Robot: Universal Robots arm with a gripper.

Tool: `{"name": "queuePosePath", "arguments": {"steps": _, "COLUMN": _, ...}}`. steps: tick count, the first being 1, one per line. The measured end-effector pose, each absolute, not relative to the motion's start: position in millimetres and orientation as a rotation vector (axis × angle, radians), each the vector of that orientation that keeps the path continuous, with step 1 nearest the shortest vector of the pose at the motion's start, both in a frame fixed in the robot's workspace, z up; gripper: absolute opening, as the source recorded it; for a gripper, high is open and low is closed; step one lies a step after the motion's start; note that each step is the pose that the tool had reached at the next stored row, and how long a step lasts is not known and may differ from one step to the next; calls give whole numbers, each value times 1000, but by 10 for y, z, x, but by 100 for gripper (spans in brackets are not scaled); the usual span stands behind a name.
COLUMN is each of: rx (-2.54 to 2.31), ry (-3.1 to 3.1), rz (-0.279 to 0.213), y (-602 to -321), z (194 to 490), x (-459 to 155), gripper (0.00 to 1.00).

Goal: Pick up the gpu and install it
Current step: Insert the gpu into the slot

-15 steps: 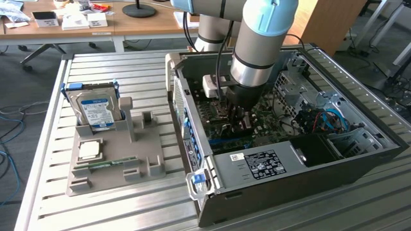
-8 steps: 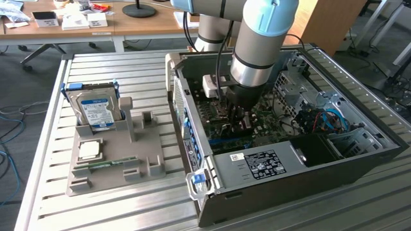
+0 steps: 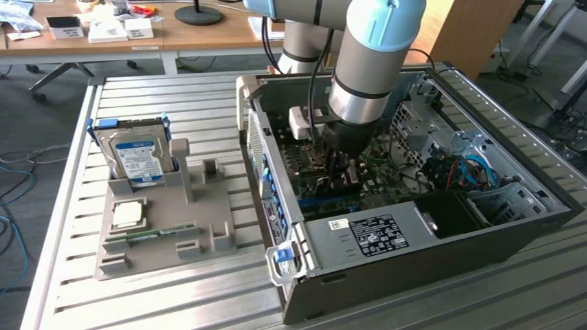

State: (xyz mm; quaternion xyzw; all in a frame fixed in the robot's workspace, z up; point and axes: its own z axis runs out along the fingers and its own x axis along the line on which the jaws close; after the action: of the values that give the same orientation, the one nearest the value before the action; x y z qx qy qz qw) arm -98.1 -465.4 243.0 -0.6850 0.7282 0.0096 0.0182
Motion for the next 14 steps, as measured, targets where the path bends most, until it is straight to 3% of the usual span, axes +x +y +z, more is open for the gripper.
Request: {"name": "queuePosePath", "arguments": {"steps": 14, "rx": -2128, "ry": 2262, "rz": 25, "y": -4654, "z": 2429, "x": -992, "gripper": 27}}
